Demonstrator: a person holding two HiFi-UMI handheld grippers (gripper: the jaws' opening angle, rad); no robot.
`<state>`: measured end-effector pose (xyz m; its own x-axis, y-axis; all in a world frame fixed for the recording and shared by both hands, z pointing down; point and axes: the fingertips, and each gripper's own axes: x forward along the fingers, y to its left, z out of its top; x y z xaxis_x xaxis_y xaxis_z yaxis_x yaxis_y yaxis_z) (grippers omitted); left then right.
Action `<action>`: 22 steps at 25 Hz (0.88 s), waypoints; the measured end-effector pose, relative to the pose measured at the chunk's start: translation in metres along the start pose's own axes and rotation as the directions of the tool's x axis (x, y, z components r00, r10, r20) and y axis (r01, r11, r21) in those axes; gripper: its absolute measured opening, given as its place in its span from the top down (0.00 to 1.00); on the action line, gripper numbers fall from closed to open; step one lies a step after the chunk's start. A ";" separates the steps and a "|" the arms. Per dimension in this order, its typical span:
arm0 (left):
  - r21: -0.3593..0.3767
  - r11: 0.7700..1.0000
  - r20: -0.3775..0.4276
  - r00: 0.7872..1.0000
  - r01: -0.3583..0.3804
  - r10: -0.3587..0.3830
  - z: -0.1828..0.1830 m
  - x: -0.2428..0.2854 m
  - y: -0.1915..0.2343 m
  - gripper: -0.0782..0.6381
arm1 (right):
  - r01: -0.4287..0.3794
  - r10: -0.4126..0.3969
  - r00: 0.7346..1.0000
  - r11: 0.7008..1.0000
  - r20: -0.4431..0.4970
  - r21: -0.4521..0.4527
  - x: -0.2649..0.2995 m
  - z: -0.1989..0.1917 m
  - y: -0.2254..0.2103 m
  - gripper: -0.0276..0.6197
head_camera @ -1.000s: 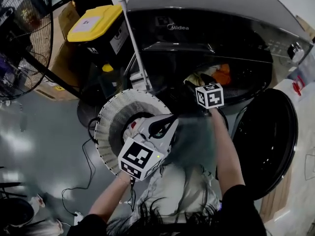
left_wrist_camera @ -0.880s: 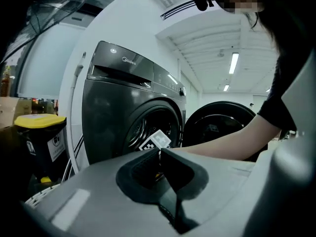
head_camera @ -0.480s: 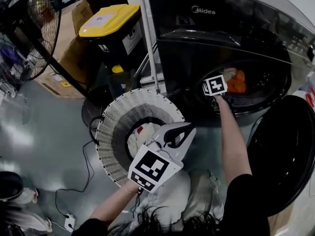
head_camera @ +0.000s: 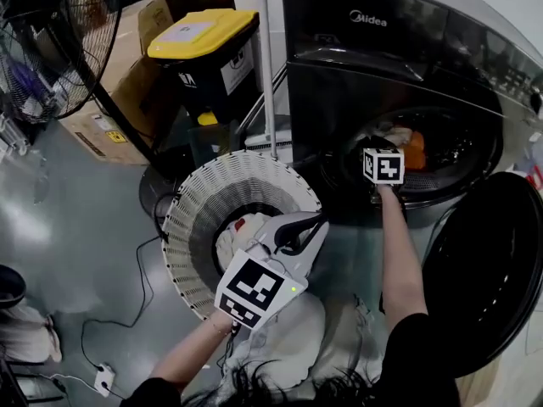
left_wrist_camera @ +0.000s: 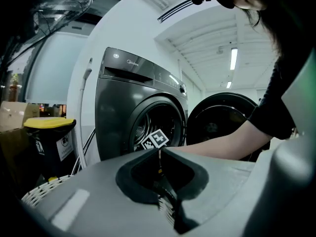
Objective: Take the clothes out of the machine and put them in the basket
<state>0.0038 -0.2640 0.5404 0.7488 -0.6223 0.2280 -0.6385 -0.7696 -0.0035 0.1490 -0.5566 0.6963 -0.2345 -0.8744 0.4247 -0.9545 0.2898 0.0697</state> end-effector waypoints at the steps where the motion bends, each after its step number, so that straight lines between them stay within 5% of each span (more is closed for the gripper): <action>1: 0.006 1.000 -0.001 1.000 0.003 -0.003 -0.001 0.001 -0.002 0.88 | 0.004 -0.004 1.000 1.000 0.020 -0.001 -0.009 0.001 -0.004 0.89; 12: 0.030 0.999 -0.013 1.000 0.019 -0.019 -0.011 0.012 -0.022 0.88 | 0.013 -0.042 0.961 0.994 0.275 0.107 -0.123 0.043 -0.017 0.89; 18: 0.039 0.999 0.017 1.000 -0.018 0.018 -0.006 0.006 -0.021 0.87 | -0.131 0.037 0.903 0.972 0.428 0.193 -0.186 0.081 0.001 0.89; 22: 0.050 0.997 0.038 0.998 -0.054 0.052 0.001 -0.002 -0.015 0.87 | -0.252 0.108 0.832 0.947 0.543 0.198 -0.230 0.117 0.016 0.89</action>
<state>0.0126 -0.2516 0.5387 0.7208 -0.6665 0.1902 -0.6683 -0.7411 -0.0642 0.1665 -0.3961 0.4941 -0.3984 -0.9080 -0.1295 -0.8814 0.4181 -0.2200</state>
